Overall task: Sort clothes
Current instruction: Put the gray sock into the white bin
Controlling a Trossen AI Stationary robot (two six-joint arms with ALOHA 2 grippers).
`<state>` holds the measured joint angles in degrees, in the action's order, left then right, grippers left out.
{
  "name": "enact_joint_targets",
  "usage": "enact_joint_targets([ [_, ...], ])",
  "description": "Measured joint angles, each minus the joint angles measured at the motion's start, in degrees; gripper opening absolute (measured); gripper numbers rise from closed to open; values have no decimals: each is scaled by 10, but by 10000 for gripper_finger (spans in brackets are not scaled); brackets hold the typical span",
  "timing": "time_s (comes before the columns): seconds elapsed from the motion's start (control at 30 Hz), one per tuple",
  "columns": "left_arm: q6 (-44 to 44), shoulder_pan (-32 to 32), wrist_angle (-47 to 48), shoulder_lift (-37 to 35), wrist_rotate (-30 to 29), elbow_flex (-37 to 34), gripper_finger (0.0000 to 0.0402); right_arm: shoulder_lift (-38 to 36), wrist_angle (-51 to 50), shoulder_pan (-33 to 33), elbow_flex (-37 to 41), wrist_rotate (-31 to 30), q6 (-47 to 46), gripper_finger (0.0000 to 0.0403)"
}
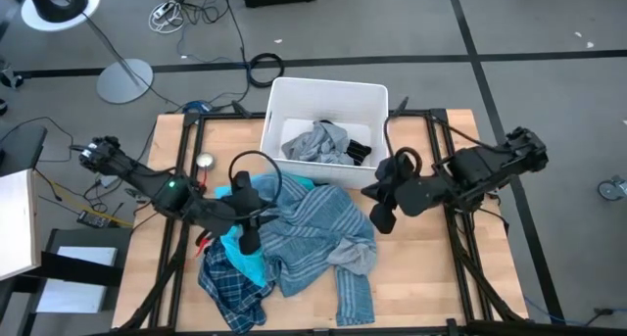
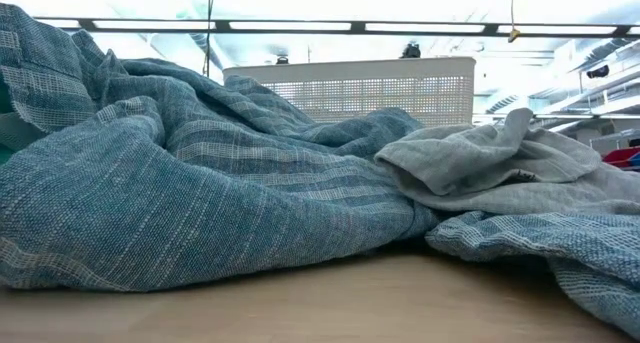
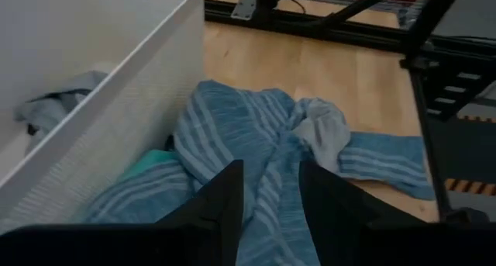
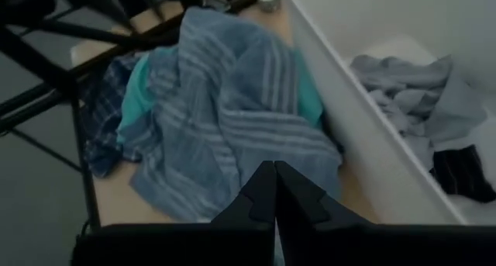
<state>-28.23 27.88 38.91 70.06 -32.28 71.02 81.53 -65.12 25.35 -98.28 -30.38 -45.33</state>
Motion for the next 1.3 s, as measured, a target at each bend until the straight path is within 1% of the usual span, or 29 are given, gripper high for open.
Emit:
enact_joint_targets([
  [0.07,14,-9,0,0,10,0,130,6,1,7,0,18,-13,1],
  [0.13,28,-16,0,0,30,0,130,13,0,26,1,30,-42,1],
  [0.27,51,-34,-1,3,45,0,130,41,-3,87,1,21,-114,1],
  [0.33,57,-40,-1,3,45,0,130,64,-4,127,1,-3,-164,1],
  [0.4,67,-48,-1,3,45,0,130,91,-9,171,2,-43,-232,1],
  [0.57,89,-63,-1,3,63,0,130,176,-20,270,2,-136,-457,1],
  [0.67,102,-73,-2,3,75,0,130,237,-25,303,2,-143,-566,2],
  [0.77,111,-83,-2,3,75,0,130,297,-26,312,2,-134,-614,9],
  [0.87,117,-93,-2,3,81,0,130,347,-19,300,2,-122,-629,21],
  [0.93,117,-102,-2,3,107,0,130,369,-13,283,2,-106,-624,32],
  [1.03,113,-110,-2,3,144,0,130,393,-24,255,2,-118,-617,57],
  [1.13,104,-112,-2,3,154,0,130,404,-46,225,2,-129,-569,87],
  [1.3,96,-114,-1,3,155,0,130,420,-75,168,2,-133,-443,130],
])
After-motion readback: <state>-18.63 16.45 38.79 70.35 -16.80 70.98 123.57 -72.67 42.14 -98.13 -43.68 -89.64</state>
